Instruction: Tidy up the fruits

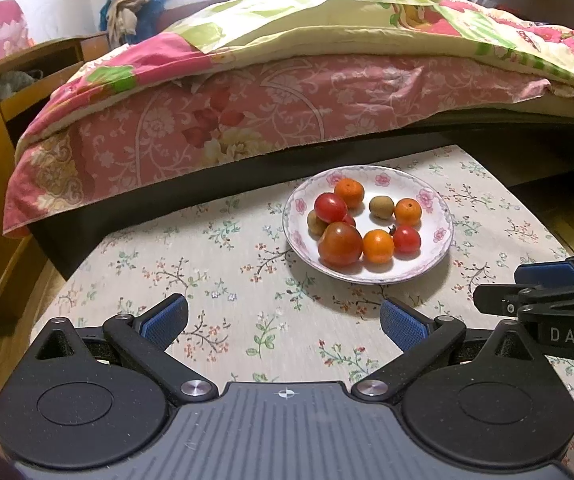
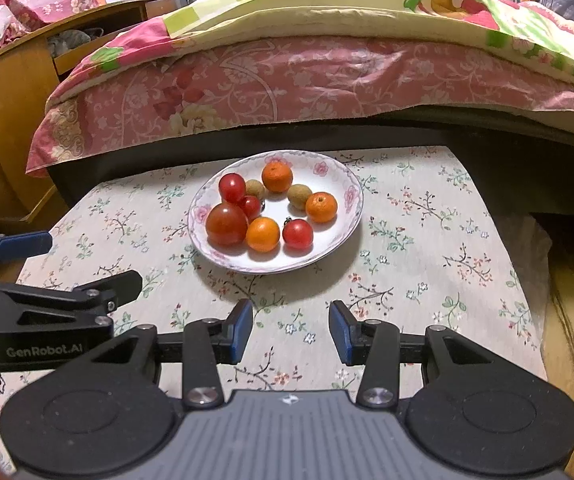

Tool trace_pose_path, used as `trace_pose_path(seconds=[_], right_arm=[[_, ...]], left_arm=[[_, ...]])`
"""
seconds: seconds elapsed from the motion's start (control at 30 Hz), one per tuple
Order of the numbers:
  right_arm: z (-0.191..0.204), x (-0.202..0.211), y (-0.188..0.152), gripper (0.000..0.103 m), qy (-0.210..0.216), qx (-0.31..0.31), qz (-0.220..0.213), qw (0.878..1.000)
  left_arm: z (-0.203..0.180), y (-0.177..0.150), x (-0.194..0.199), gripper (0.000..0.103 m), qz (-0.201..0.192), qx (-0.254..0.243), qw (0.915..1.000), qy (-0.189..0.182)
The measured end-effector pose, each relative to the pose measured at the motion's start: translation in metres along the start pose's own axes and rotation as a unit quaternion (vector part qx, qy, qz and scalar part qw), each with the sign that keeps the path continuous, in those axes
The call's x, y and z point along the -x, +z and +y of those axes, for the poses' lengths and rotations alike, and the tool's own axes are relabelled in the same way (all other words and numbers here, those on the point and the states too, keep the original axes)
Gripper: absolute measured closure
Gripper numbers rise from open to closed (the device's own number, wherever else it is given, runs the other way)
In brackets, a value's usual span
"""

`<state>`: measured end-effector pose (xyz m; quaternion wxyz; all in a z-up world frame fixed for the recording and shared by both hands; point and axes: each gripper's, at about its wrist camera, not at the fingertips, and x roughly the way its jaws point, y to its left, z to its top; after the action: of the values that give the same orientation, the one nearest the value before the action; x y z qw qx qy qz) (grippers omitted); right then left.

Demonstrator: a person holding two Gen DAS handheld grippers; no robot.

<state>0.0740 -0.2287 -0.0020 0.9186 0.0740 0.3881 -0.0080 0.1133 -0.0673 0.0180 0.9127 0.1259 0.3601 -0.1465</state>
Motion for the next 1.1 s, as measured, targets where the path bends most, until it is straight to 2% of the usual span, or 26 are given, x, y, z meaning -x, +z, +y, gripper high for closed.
trace_pose_path(seconds=[0.3,1.1], right_arm=[[0.011,0.016,-0.017,0.061,0.01,0.003,0.002,1.0],[0.027,0.047,-0.05,0.061,0.019,-0.002,0.012,1.0]], left_arm=[[-0.001,-0.017,0.009,0.0,0.021,0.001,0.9998,-0.005],[0.002,-0.047,0.046,0.0,0.028,0.021,0.9994,-0.006]])
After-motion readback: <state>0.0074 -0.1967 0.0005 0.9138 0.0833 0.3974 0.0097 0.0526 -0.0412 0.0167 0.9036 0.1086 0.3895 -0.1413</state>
